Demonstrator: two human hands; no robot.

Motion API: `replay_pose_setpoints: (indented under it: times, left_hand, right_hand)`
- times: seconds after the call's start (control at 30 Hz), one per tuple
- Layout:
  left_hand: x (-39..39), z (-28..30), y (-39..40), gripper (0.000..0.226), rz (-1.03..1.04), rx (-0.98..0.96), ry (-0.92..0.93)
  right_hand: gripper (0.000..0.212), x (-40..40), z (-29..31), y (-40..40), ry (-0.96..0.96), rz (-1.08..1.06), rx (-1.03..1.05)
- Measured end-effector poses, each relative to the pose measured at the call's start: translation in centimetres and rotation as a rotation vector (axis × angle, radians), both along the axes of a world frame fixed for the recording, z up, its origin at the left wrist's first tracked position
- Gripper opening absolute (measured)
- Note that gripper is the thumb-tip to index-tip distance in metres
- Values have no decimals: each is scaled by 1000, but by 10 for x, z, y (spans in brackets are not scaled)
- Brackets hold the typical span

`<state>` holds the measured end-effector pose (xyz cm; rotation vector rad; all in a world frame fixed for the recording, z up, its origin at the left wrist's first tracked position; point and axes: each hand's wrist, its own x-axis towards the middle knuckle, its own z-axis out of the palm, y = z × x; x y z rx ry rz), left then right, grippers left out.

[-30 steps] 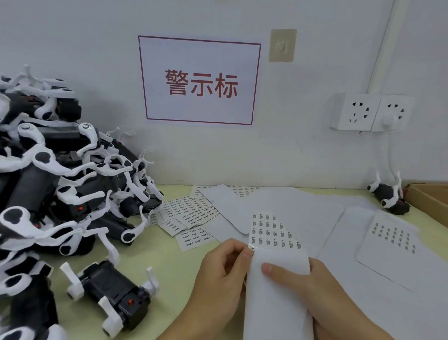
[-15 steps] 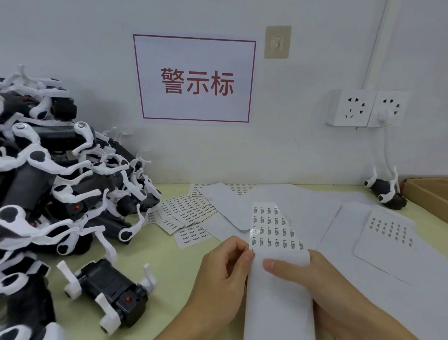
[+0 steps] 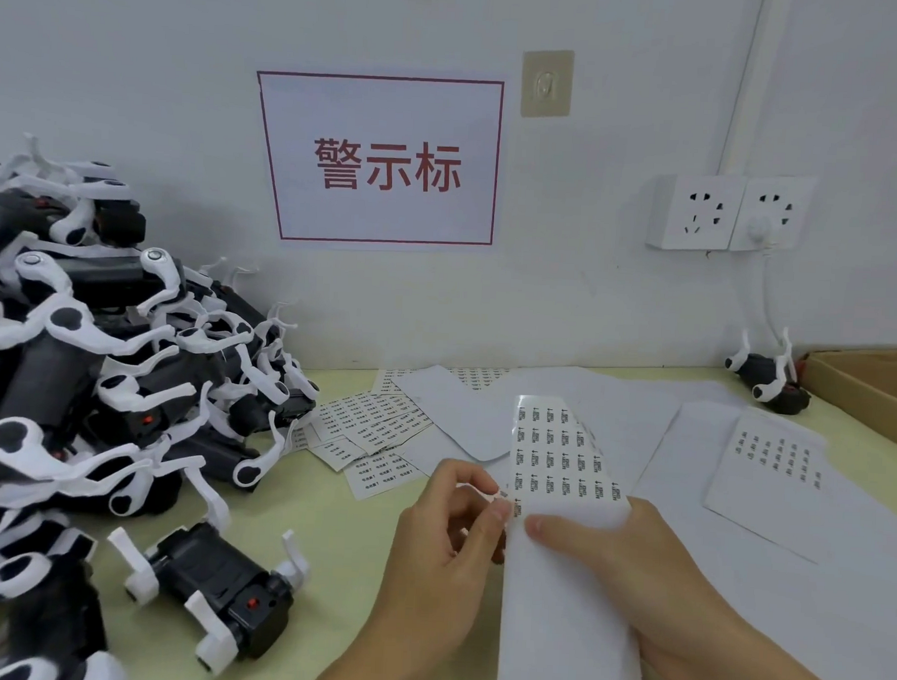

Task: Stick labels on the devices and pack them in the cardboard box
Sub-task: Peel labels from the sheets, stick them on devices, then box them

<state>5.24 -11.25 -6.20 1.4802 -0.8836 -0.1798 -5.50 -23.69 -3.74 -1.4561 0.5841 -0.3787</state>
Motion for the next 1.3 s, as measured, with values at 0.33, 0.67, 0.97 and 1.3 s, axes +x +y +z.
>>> replay_pose_setpoints:
  times: [0.33,0.67,0.97,1.3]
  left_hand:
    - [0,-8,-5,7,219,15,-457]
    - [0,-9,-5,7,255,53,-437]
    - [-2,-5,-2,18,218,92,-411]
    - [-1,-7,-2,17,219,117,-458]
  right_hand:
    - [19,5,-7,4,-18,-99,0]
    - [16,6,-7,6,-23,-76,-17]
    - [14,5,-6,11,-13,-124,-223]
    - [12,7,-8,10,-14,-133,-291]
